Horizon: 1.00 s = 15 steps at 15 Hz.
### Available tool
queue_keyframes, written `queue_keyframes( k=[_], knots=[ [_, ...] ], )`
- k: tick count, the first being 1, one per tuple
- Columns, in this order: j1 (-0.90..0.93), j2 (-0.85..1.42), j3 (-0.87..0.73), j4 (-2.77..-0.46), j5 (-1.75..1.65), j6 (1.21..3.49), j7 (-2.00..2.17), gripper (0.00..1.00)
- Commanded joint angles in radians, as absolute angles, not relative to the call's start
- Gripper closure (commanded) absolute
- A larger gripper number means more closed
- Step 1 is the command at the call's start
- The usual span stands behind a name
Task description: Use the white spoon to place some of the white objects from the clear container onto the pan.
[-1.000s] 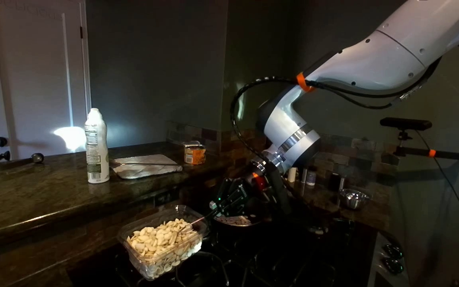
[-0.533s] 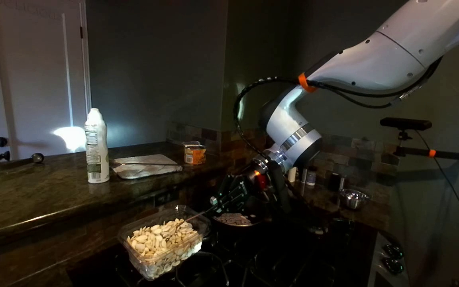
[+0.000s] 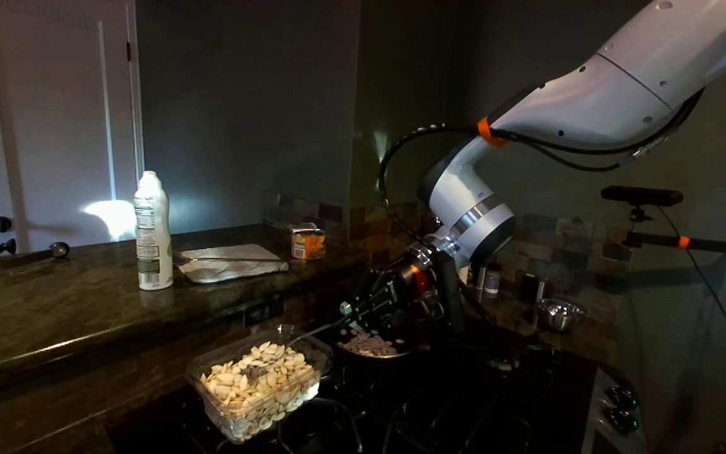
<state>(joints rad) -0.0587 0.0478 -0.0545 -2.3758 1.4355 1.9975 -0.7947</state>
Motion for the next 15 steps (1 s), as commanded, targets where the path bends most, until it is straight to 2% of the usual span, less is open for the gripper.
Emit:
queue_keyframes(
  k=[1,6,7,15],
  knots=[
    [-0.077,0.044,-0.073,-2.387,1.463,1.932,-0.838,0.99],
    [-0.086,0.026,-0.082,-2.399,1.456,1.869,-0.884,0.99],
    [-0.082,0.045,-0.081,-2.377,1.441,1.894,-0.851,0.96],
    [-0.09,0.042,-0.088,-2.376,1.443,1.868,-0.87,0.99]
  ],
)
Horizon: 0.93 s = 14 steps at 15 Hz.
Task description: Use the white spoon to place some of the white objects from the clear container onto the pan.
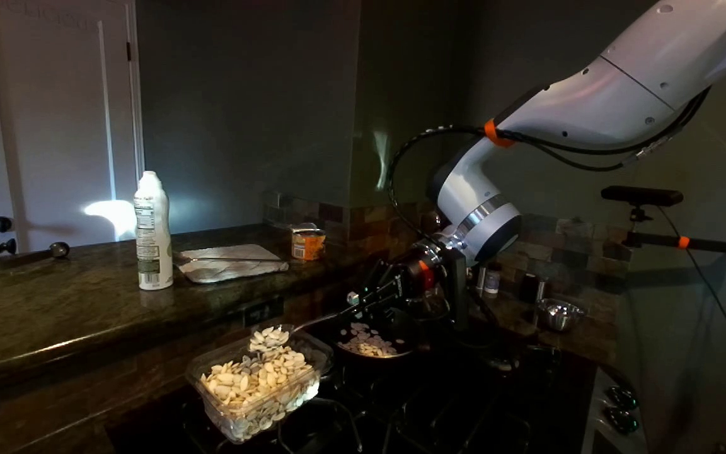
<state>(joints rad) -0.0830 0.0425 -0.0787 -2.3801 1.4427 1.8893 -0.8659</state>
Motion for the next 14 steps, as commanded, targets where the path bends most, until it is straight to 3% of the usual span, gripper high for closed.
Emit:
queue_keyframes(
  k=[1,14],
  knots=[
    [-0.096,0.041,-0.094,-2.374,1.444,1.859,-0.871,0.99],
    [-0.222,0.073,-0.221,-2.34,1.424,1.59,-0.888,0.99]
  ],
)
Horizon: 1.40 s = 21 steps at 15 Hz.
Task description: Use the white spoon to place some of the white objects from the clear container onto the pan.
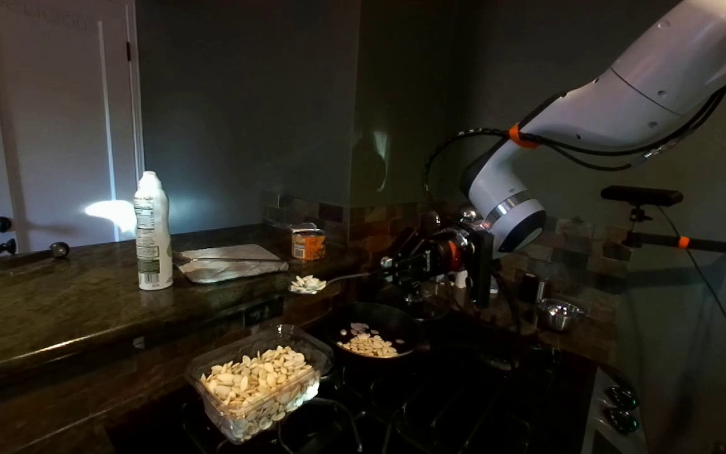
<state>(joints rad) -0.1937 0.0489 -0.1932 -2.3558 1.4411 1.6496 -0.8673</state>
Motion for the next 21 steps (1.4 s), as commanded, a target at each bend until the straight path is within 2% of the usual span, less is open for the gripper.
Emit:
queue_keyframes(
  k=[1,10,21],
  knots=[
    [-0.233,0.082,-0.231,-2.336,1.407,1.568,-0.885,0.99],
    [-0.3,0.103,-0.3,-2.324,1.282,1.582,-0.91,0.99],
    [-0.289,0.027,-0.298,-2.327,1.134,1.855,-1.032,0.99]
  ],
)
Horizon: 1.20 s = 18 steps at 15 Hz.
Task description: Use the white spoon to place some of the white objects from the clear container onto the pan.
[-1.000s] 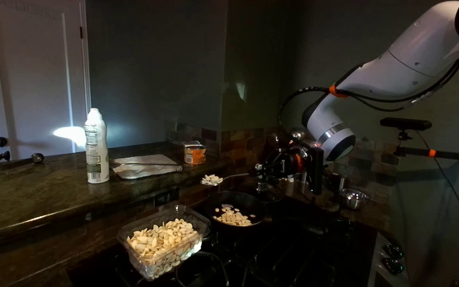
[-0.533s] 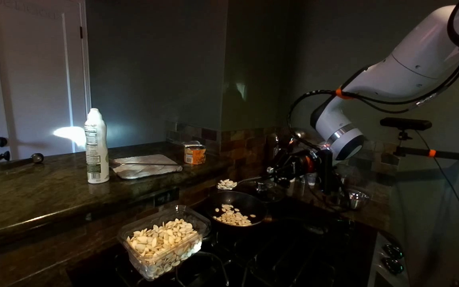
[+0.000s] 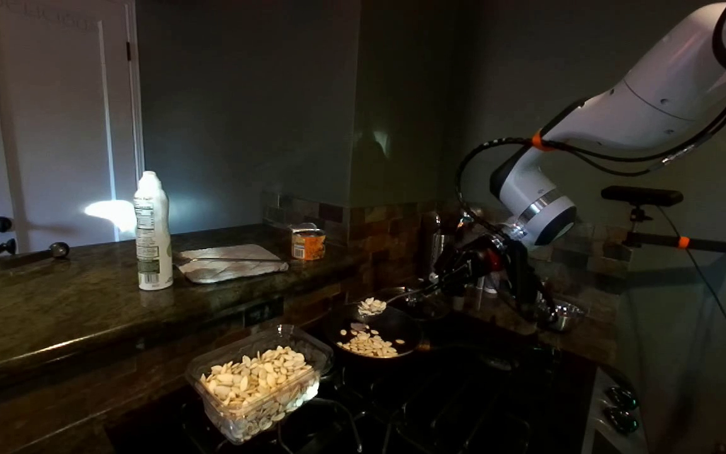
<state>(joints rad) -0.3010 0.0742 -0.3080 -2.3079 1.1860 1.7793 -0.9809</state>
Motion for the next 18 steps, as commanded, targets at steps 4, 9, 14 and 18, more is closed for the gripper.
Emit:
queue_keyframes(
  k=[4,9,14,18],
  knots=[
    [-0.278,-0.043,-0.279,-2.351,1.119,1.952,-1.159,0.99],
    [-0.268,-0.111,-0.265,-2.37,1.03,2.019,-1.265,0.99],
    [-0.255,-0.178,-0.25,-2.415,1.052,2.121,-1.375,0.99],
    [-0.236,-0.224,-0.245,-2.439,1.08,2.159,-1.426,0.99]
  ],
)
